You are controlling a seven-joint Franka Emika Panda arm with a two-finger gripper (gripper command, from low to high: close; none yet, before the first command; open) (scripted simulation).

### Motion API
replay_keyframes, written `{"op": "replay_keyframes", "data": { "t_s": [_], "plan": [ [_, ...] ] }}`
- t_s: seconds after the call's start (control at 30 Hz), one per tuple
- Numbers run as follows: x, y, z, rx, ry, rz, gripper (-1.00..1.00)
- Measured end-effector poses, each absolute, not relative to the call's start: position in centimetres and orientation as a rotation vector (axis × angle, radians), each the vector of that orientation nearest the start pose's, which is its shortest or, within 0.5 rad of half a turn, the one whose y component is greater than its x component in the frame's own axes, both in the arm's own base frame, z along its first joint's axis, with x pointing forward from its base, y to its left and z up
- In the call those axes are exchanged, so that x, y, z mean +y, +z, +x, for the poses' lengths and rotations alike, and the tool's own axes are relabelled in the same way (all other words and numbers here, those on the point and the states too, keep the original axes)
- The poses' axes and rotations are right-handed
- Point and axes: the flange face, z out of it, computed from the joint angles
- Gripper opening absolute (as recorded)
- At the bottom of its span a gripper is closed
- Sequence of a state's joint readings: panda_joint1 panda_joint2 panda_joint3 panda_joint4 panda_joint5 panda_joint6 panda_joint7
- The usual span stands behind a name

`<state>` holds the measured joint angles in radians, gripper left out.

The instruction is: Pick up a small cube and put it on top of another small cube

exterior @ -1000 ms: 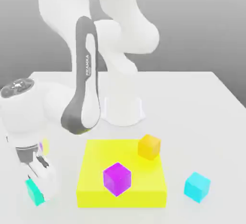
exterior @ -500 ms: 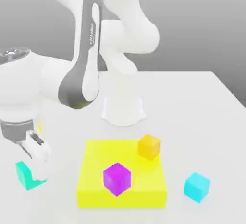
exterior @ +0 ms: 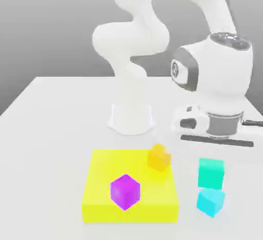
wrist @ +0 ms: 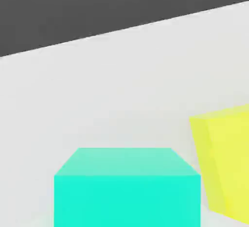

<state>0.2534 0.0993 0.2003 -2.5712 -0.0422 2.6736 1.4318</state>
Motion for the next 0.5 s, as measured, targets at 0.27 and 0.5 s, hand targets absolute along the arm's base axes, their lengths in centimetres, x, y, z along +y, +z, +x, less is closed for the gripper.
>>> {"op": "replay_keyframes", "data": {
  "t_s": [0.27, 0.5],
  "plan": [
    [20.0, 18.6, 40.0, 1.420, -0.002, -2.801, 1.00],
    [20.0, 22.6, 40.1, 1.421, -0.004, -2.802, 1.00]
  ]
}}
